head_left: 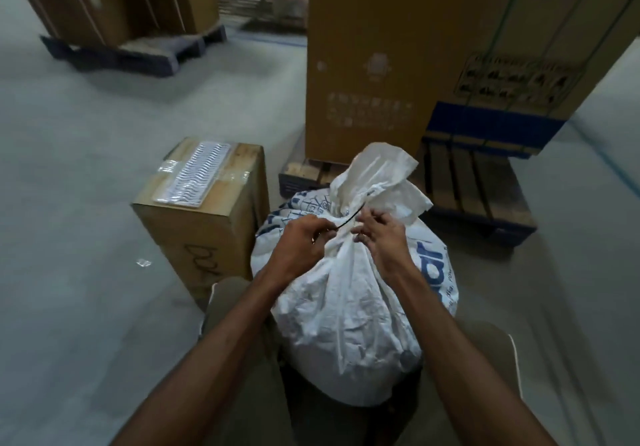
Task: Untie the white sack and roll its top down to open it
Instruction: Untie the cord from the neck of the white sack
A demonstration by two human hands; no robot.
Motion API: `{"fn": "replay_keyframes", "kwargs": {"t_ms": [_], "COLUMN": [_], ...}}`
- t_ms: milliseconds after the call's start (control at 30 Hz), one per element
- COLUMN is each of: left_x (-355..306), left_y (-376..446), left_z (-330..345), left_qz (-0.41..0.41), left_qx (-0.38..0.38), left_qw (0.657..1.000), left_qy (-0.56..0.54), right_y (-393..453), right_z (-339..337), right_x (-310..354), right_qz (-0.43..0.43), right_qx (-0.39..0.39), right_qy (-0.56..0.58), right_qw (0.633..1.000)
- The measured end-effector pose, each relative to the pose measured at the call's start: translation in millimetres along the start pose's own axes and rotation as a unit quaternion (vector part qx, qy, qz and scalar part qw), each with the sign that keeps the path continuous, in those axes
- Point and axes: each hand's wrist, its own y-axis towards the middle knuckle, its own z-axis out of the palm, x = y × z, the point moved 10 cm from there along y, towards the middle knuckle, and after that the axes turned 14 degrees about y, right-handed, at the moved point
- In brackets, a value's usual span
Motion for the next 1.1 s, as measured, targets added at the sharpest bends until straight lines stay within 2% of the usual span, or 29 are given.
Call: {"fn": "replay_keyframes", "kwargs": {"t_ms": [100, 267, 333, 467, 867, 1100], "left_x": [1.5, 29.8, 52.5, 108.7, 266.2, 303.9], "left_y": [-12.5, -31.7, -37.3, -39.4, 40.6, 81.7], "left_z": [-41.7, -90.9, -105.2, -133.3, -170.7, -160.6], "left_qz": [-0.002, -0.023, -0.044, -0.102, -0.215, -0.23], "left_qx": [-0.024, -0.016, -0.012, -0.05, -0.105, -0.079], "left_qw": [0.999, 0.993, 0.99, 0.985, 0.956, 0.947], "left_qy": [0.036, 0.112, 0.132, 0.127, 0.173, 0.207], "right_y": [-14.2, -20.1, -12.1, 23.2, 164.8, 212.6], "right_z": [36.0, 101.7, 128.3, 181.2, 317.6, 350.2], "right_x": [-16.5, -40.9, -52.7, -83.2, -180.4, -191.0], "right_qz": [0.02, 0.038, 0.04, 0.059, 0.037, -0.019], "right_qx": [0.024, 0.039, 0.042, 0.055, 0.07, 0.08], "right_qy": [-0.045, -0.09, -0.115, -0.174, -0.284, -0.375], "right_qw": [0.998, 0.994, 0.992, 0.981, 0.955, 0.923]}}
